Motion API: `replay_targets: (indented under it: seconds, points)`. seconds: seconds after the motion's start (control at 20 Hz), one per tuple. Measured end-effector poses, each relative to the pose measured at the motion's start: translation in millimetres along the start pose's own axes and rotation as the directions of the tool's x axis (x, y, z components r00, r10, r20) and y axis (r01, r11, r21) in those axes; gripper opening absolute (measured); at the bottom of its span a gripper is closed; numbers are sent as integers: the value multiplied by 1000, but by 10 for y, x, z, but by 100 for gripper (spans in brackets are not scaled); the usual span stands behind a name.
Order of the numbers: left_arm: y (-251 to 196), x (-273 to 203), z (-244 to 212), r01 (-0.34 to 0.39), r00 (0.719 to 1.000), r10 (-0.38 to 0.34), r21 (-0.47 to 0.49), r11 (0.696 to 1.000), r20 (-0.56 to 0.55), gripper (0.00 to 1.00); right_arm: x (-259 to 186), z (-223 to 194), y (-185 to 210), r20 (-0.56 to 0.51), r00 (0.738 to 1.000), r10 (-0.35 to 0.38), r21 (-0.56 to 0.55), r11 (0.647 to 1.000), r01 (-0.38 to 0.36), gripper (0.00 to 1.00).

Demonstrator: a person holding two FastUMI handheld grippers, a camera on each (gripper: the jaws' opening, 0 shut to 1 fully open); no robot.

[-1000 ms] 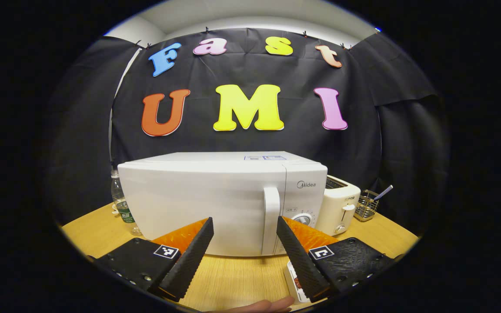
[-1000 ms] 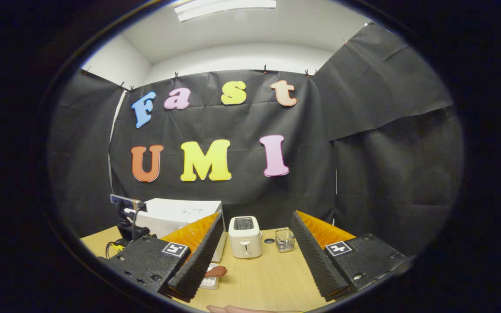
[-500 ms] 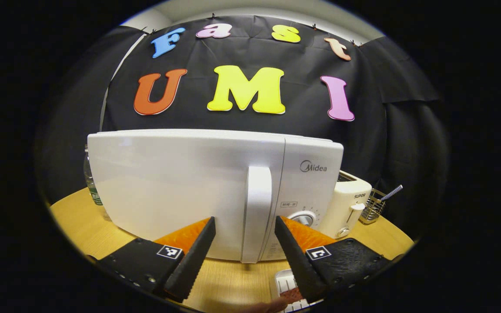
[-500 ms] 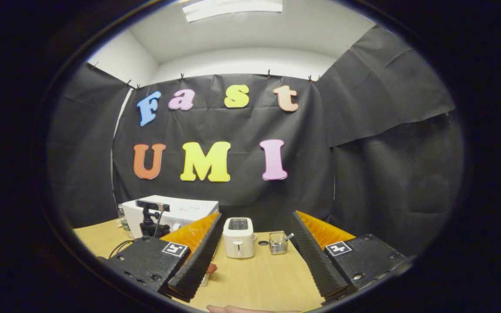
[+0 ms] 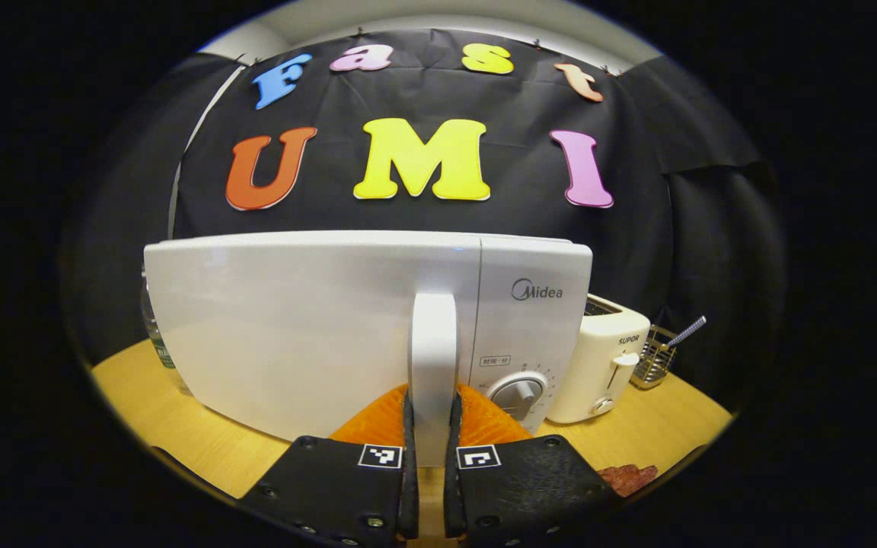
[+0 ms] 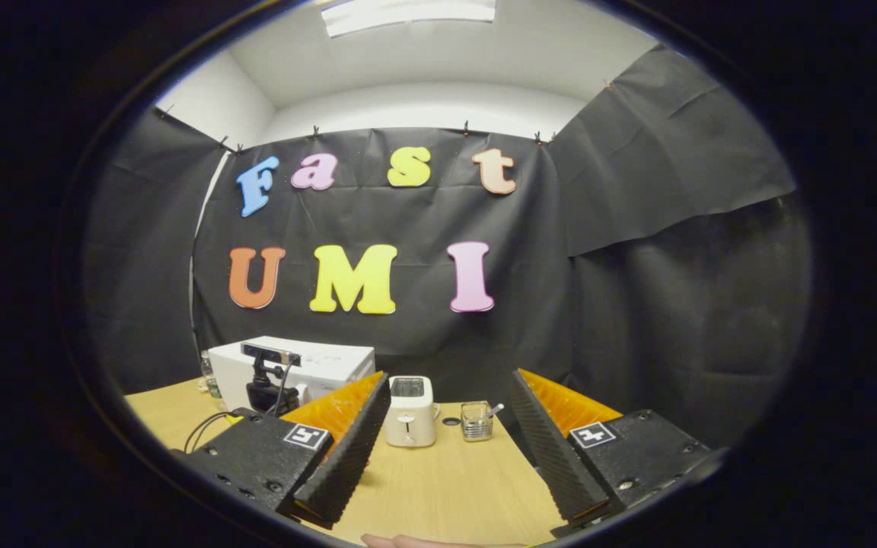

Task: Open the microwave oven with the left hand, put the food in, and close the microwave oven.

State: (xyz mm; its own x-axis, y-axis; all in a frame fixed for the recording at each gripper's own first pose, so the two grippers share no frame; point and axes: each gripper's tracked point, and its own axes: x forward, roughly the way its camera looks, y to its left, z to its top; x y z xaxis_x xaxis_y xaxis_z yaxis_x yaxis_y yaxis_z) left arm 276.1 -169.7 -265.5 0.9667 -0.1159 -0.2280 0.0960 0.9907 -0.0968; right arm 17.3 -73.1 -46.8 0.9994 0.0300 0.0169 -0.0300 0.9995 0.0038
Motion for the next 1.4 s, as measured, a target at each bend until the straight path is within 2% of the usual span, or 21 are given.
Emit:
replay_targets:
  seconds: [0.45, 0.5, 0.55, 0.6, 0.65, 0.7, 0.75, 0.8, 1.05, 1.1, 1.15, 1.4]
  points:
    - [1, -139, -32, 17, 999, -18, -12, 1000, -38, 12, -51, -13, 1, -11, 1000, -1, 4, 1000, 1, 100]
    - [22, -209, 35, 8, 1000, -8, -15, 1000, 2, 12, -56, -21, -1, -11, 1000, -2, 3, 1000, 2, 100]
    - [22, -233, -55, 11, 999, -12, -15, 1000, -31, 12, -46, -21, 3, -12, 1000, -3, 6, 1000, 3, 100]
    - [24, -300, -32, 24, 1000, -24, -7, 1000, -9, 11, -39, -35, 13, -15, 1000, -3, 10, 1000, 3, 91]
    - [41, -364, -49, 34, 999, -34, -9, 999, -11, 12, -46, -46, 32, -20, 1000, -1, 16, 1000, 1, 100]
    - [53, -445, -55, 41, 999, -41, -13, 999, -7, 12, -44, -66, 58, -26, 1000, 4, 25, 1000, -3, 100]
    - [76, -518, -69, 49, 999, -49, -16, 999, -6, 12, -51, -81, 85, -31, 999, 8, 33, 999, -7, 91]
    - [95, -602, -92, 55, 998, -55, -16, 998, -3, 11, -60, -102, 107, -38, 999, 11, 38, 999, -9, 100]
    - [260, -1034, -162, 85, 996, -85, -10, 996, -7, 12, -181, -79, 225, -37, 999, 11, 44, 999, -9, 100]
    - [305, -1132, -176, 90, 996, -90, -8, 996, -4, 11, -226, -54, 268, -25, 1000, 14, 37, 999, -13, 91]
    - [363, -1228, -201, 89, 996, -89, -5, 996, -5, 11, -263, -24, 318, -15, 1000, 18, 29, 999, -18, 100]
    - [748, -1725, -263, 58, 998, -58, 5, 998, 19, 12, -468, 28, 581, 22, 998, 65, -5, 998, -65, 100]
